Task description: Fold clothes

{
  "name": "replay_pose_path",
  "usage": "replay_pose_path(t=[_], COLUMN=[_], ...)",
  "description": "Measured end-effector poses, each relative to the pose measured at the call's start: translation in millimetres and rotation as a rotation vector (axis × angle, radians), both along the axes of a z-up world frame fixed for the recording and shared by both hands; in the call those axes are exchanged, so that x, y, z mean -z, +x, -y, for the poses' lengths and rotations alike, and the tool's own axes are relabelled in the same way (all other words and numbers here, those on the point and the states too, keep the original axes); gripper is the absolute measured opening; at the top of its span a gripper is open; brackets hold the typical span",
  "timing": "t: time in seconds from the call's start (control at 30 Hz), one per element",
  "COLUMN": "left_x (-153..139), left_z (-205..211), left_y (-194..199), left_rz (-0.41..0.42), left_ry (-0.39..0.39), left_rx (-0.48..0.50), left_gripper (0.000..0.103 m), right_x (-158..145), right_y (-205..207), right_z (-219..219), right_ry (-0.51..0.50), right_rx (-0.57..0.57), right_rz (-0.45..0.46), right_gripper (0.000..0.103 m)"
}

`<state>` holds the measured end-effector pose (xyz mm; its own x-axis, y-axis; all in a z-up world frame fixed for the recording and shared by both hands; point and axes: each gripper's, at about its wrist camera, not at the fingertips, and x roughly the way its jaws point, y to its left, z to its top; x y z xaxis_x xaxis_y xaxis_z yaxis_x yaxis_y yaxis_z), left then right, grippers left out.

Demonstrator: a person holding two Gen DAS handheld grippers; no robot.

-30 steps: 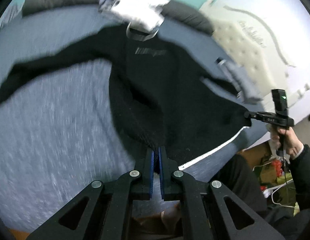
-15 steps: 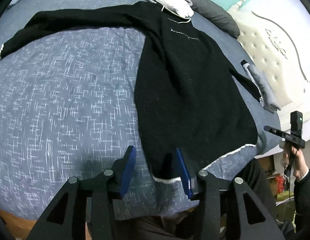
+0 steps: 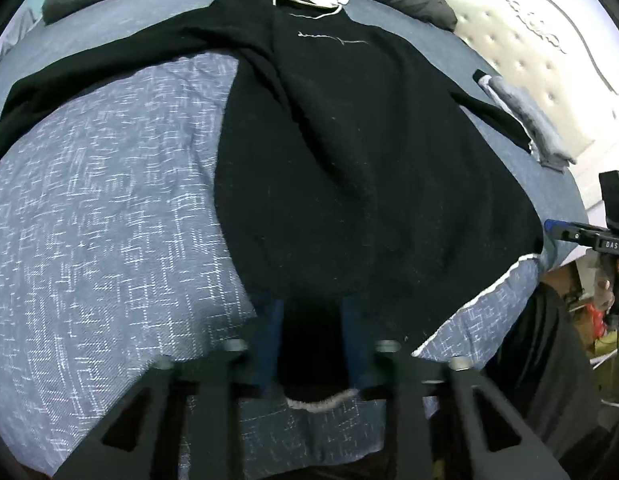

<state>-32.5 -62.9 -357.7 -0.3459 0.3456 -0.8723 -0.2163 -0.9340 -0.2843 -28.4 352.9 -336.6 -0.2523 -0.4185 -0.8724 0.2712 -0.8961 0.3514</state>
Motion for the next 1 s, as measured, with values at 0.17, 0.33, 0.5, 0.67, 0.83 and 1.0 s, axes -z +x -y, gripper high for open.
replay_pose_path(t=[0.17, 0.33, 0.5, 0.67, 0.83, 1.0], left_x=[-15, -51, -43, -24, -26, -30], left_z=[7, 40, 74, 75, 70, 71], left_y=[5, 19, 12, 14, 20, 21], left_rz=[-0.049, -0.147, -0.104, -0.062, -0.065, -0.067], left_ry=[0.025, 0.125, 0.171, 0.187, 0.184, 0.181], left_rx=[-0.018, -0.105, -0.193, -0.217, -0.204, -0.193], left_gripper=[0.004, 0.003, 0.003, 0.003, 0.003, 0.003], right_x=[4, 4, 8, 9, 24, 31], right_y=[-1, -2, -4, -4, -11, -12], right_z=[0, -6, -7, 3, 14, 22], right_ry=[0.007, 0.002, 0.015, 0.004, 0.025, 0.019], right_rx=[0.005, 0.029, 0.048, 0.034, 0.005, -0.029], right_rz=[0.015, 0.016, 0.024, 0.022, 0.061, 0.050], right_gripper=[0.051, 0.051, 0.051, 0.051, 0.051, 0.012])
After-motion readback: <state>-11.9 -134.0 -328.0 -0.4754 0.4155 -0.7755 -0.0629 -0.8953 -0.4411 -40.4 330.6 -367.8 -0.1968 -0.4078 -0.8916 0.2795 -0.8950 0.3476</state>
